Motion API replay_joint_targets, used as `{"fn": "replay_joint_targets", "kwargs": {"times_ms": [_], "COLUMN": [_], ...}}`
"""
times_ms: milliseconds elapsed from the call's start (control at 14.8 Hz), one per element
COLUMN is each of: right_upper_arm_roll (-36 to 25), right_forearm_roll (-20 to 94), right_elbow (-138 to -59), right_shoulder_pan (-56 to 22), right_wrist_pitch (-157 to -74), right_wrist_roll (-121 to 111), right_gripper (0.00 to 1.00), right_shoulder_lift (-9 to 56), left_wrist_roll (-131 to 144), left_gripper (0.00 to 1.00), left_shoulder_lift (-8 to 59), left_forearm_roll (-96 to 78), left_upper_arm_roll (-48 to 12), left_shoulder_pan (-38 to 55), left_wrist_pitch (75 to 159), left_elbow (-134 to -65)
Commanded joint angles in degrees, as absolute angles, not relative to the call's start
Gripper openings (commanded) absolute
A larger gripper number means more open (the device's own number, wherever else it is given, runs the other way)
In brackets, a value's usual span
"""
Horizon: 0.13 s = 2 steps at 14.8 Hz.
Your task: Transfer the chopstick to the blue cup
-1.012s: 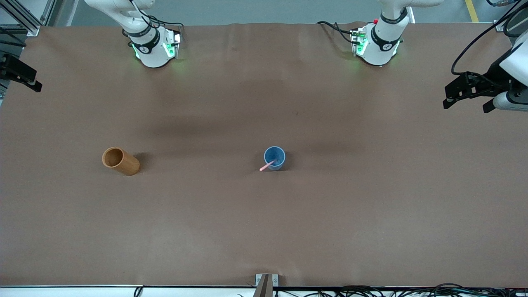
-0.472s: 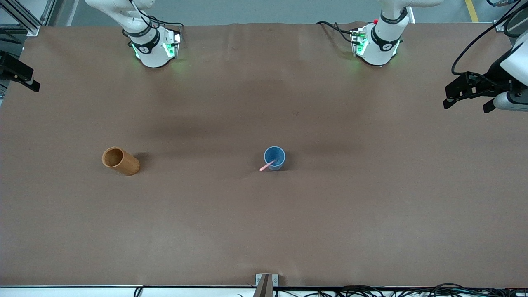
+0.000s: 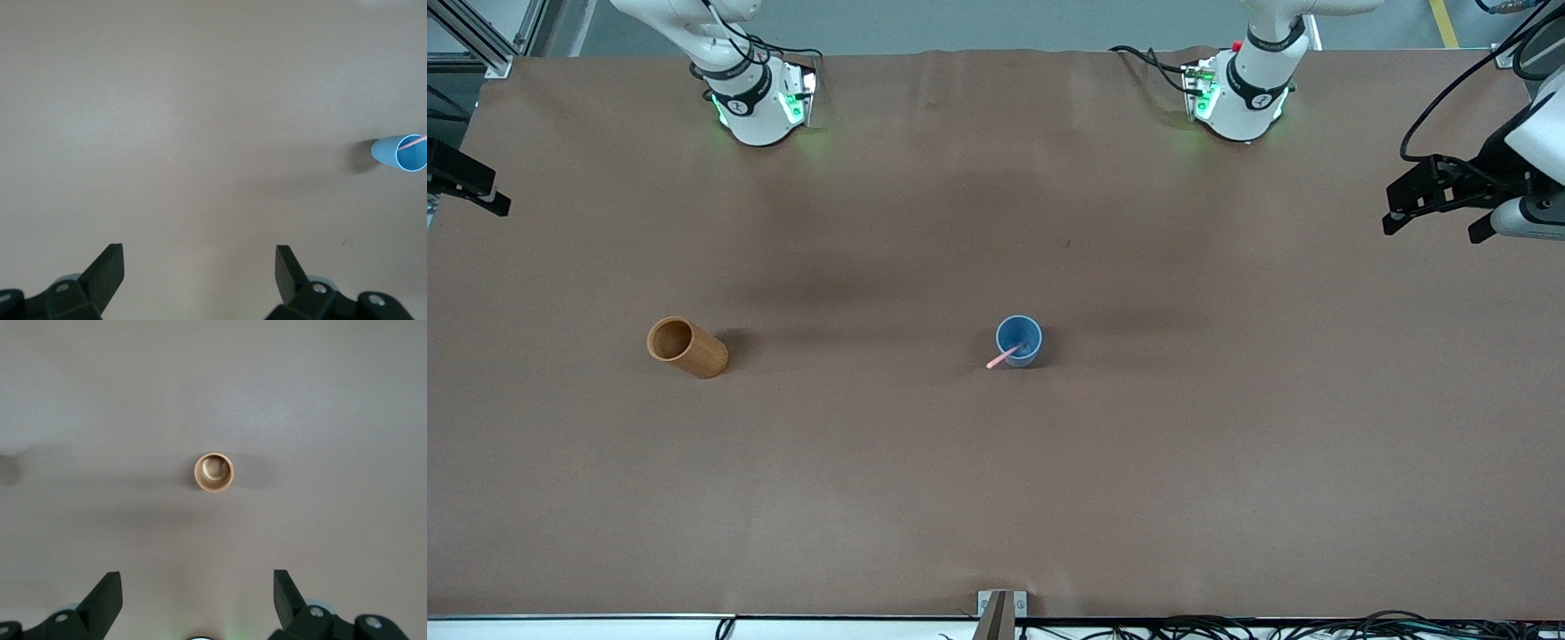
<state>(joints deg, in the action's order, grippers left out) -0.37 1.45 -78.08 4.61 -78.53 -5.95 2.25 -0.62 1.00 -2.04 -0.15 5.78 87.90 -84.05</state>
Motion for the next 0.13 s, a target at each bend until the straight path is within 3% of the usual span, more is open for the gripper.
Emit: {"fn": "replay_joint_targets", "kwargs": {"times_ms": [0, 67], "right_upper_arm_roll": [0.09, 0.09], "right_forearm_roll": [2.29, 2.29], "right_elbow": [-79.28, -79.36], "right_shoulder_pan": [5.01, 5.01], "right_wrist_pitch": [-79.28, -79.36], "right_wrist_roll": [-6.42, -6.42], "right_gripper": [1.00, 1.00], "right_shoulder_lift": [1.23, 1.23], "left_wrist_roll": [-1.58, -1.58], "left_gripper": [1.00, 1.00], "left_shoulder_lift": [0.97, 0.97], "left_forearm_roll": [-2.72, -2.72], "left_upper_arm_roll": [-0.09, -0.09], "left_shoulder_pan": [5.36, 5.27], "left_wrist_pitch": [87.63, 87.63], "left_elbow": [-83.14, -83.14]}}
